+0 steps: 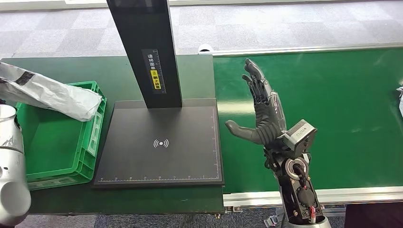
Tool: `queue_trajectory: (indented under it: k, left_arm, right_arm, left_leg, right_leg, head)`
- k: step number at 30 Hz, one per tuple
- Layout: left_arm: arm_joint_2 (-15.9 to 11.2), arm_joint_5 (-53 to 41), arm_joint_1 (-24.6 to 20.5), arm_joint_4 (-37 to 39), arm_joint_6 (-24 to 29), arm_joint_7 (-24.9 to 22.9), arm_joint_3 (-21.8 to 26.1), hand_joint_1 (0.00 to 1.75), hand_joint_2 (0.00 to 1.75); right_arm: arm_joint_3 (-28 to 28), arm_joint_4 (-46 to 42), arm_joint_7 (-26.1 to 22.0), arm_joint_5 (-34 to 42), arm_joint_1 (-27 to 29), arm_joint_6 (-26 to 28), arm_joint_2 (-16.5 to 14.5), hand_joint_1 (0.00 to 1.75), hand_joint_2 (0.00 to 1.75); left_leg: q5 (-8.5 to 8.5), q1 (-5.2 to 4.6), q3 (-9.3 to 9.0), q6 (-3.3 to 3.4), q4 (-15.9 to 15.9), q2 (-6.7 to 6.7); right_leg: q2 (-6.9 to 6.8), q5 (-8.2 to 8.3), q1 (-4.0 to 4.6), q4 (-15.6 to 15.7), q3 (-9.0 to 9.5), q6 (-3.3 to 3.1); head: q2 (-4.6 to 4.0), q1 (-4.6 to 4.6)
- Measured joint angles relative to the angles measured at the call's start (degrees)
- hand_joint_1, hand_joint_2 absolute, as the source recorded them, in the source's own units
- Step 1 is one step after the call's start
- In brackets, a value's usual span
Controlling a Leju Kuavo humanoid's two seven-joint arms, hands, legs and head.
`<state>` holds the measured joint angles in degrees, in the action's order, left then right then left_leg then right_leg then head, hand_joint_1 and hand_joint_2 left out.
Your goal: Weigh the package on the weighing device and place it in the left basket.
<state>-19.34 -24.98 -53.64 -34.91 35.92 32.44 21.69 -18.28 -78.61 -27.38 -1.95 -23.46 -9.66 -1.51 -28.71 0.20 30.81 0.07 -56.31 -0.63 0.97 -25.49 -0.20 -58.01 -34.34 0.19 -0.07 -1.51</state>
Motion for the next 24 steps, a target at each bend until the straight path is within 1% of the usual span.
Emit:
queue_trajectory:
  k: [5,11,13,15,18,21,24]
  left_arm:
    - [-0.68,1.34,-0.89,0.15,0.39,0.94,2.35,1.75,1.75]
    - [-0.88,2.31,-1.32,0.16,0.91,1.74,3.57,1.75,1.75]
    - [-0.90,3.13,-1.35,0.16,-0.02,2.04,3.88,1.75,1.75]
    - [-0.84,3.91,-1.32,0.16,-2.40,2.35,4.05,1.75,1.75]
    - [-0.31,4.99,-1.04,-0.24,-6.63,4.06,4.14,1.75,1.75]
    - [1.18,5.59,0.11,-2.88,-11.65,4.78,3.27,1.75,1.75]
    - [3.34,4.46,2.20,-7.94,-16.05,4.15,0.13,1.75,1.75]
  right_arm:
    - [-0.01,0.52,0.00,-0.01,-0.13,0.00,-0.18,0.00,1.75]
    - [-0.01,0.76,0.02,-0.02,-0.16,0.00,-0.35,0.00,1.75]
    - [-0.01,0.78,0.16,-0.03,-0.15,0.00,-0.43,0.00,1.75]
    - [-0.01,0.78,0.40,-0.10,-0.15,0.00,-0.50,0.00,1.75]
    - [0.01,0.79,0.64,-0.36,-0.14,-0.11,-0.57,0.00,1.75]
    - [0.07,0.96,0.70,-0.61,-0.19,-0.31,-0.73,0.00,1.75]
    - [0.08,1.38,0.72,-0.91,-0.41,-0.45,-0.92,0.00,1.75]
  left_leg:
    - [0.00,0.00,0.01,0.00,0.00,-0.01]
    - [0.00,0.00,0.01,0.00,0.00,-0.01]
    - [0.00,0.00,0.00,0.00,0.00,-0.01]
    - [0.00,0.00,0.00,0.00,0.00,0.00]
    - [0.00,0.00,0.00,0.00,0.00,0.00]
    - [0.01,-0.01,0.01,0.00,-0.01,-0.02]
    - [0.01,-0.03,0.02,0.00,-0.01,-0.09]
  right_leg:
    - [-0.01,0.00,0.00,0.00,0.01,0.00]
    - [-0.01,0.00,0.00,0.00,0.01,0.00]
    - [-0.01,0.00,0.00,0.00,0.00,0.00]
    - [-0.01,0.00,0.00,0.00,-0.01,0.00]
    - [-0.01,0.00,0.00,0.01,-0.01,0.00]
    - [-0.02,0.00,0.00,0.02,-0.01,0.00]
    - [-0.08,0.01,-0.02,0.05,0.02,0.00]
  head:
    - [0.00,0.01]
    - [0.00,0.00]
    - [0.00,0.00]
    - [0.00,0.00]
    - [0.00,0.00]
    - [0.00,0.01]
    - [0.00,0.01]
